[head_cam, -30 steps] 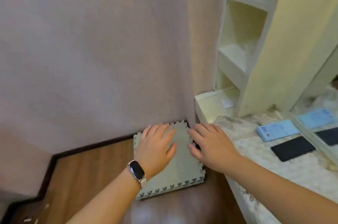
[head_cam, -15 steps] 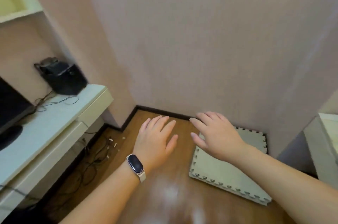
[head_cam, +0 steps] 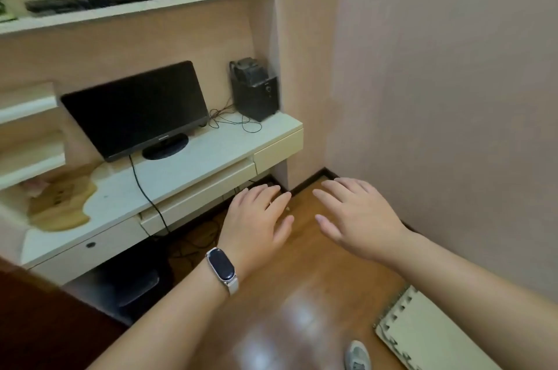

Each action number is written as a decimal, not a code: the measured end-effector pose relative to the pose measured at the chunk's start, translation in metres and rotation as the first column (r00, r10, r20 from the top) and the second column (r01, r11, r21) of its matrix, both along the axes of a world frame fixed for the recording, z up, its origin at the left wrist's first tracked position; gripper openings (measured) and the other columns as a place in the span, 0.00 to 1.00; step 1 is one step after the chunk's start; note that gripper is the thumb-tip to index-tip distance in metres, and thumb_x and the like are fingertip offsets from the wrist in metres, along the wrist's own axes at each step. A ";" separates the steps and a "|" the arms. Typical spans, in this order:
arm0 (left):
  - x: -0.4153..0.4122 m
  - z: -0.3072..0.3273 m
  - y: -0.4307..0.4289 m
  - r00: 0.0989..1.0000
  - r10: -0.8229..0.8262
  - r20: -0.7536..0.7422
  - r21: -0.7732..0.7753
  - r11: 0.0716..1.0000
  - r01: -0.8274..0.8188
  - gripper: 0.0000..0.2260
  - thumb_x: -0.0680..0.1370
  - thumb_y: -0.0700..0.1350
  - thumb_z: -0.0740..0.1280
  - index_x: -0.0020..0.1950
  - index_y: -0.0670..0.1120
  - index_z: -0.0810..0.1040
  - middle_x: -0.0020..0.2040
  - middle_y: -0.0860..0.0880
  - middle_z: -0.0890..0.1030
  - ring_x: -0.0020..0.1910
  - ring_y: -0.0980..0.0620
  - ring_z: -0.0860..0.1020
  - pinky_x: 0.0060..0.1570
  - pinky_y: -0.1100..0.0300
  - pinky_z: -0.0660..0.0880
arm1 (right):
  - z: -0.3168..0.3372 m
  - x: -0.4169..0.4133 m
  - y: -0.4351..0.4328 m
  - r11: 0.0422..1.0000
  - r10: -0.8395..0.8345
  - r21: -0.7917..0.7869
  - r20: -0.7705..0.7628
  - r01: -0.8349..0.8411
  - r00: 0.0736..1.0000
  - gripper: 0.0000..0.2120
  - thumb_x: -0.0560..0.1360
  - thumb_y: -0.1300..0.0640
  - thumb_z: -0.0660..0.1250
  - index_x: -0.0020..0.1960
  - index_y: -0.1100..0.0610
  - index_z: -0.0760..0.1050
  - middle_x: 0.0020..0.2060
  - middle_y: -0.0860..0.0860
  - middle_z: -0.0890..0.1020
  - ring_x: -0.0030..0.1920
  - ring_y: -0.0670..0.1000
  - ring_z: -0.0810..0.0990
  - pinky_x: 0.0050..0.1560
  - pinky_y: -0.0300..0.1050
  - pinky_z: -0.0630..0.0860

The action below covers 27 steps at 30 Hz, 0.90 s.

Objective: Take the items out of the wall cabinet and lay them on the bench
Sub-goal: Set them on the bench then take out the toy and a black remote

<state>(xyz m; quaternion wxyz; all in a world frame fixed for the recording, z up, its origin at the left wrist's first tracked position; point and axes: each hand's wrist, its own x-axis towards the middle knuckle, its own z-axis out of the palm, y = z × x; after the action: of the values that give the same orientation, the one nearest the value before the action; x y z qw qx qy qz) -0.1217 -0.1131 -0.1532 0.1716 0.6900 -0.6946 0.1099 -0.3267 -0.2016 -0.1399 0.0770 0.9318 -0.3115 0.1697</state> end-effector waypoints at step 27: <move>0.057 0.057 -0.278 0.963 0.263 0.063 -0.091 0.962 -0.257 0.19 0.78 0.56 0.60 0.64 0.50 0.78 0.63 0.48 0.79 0.62 0.45 0.75 0.62 0.46 0.71 | 0.037 0.088 -0.337 0.970 0.234 -0.085 0.108 -0.226 0.966 0.23 0.75 0.43 0.59 0.61 0.57 0.78 0.55 0.55 0.82 0.57 0.60 0.78 0.56 0.54 0.75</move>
<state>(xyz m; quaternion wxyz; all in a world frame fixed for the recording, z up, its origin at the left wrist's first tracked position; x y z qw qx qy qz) -0.0647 -0.3915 -0.0959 0.1578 0.7630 -0.5988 0.1855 -0.2389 -0.5389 -0.1027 0.0719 0.9468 -0.1988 0.2428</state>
